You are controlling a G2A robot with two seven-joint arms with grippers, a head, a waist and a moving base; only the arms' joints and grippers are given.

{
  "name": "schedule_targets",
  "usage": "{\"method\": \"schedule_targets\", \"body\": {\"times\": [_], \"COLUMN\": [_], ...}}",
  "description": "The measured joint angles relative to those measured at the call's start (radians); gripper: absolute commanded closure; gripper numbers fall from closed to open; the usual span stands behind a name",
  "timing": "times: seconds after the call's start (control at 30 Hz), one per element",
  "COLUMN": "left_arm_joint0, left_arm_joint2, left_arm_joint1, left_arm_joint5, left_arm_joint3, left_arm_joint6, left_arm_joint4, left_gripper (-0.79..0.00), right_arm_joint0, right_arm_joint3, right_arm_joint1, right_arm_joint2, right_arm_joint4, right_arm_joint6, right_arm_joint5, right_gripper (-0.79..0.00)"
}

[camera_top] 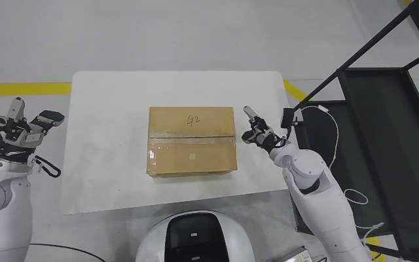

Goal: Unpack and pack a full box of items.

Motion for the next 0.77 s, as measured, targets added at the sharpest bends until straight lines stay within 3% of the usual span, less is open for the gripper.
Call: {"method": "schedule_targets", "body": {"times": [0.17,0.77], "left_arm_joint0": [0.000,0.000], "left_arm_joint2": [0.000,0.000], "left_arm_joint1": [0.000,0.000], "left_arm_joint5": [0.000,0.000], "left_arm_joint3": [0.000,0.000], "left_arm_joint6": [0.000,0.000], "left_arm_joint4": [0.000,0.000], "left_gripper": [-0.785,-0.785], "right_arm_joint0": [-0.028,-0.028], "right_arm_joint3": [-0.014,-0.013], "right_arm_joint1": [-0.005,-0.005], "right_arm_joint2": [-0.001,-0.001], "right_arm_joint4": [-0.010,-0.009], "right_arm_joint6": [-0.070,-0.069], "right_arm_joint5": [-0.071,-0.069], "right_gripper": [-0.785,-0.784]}}
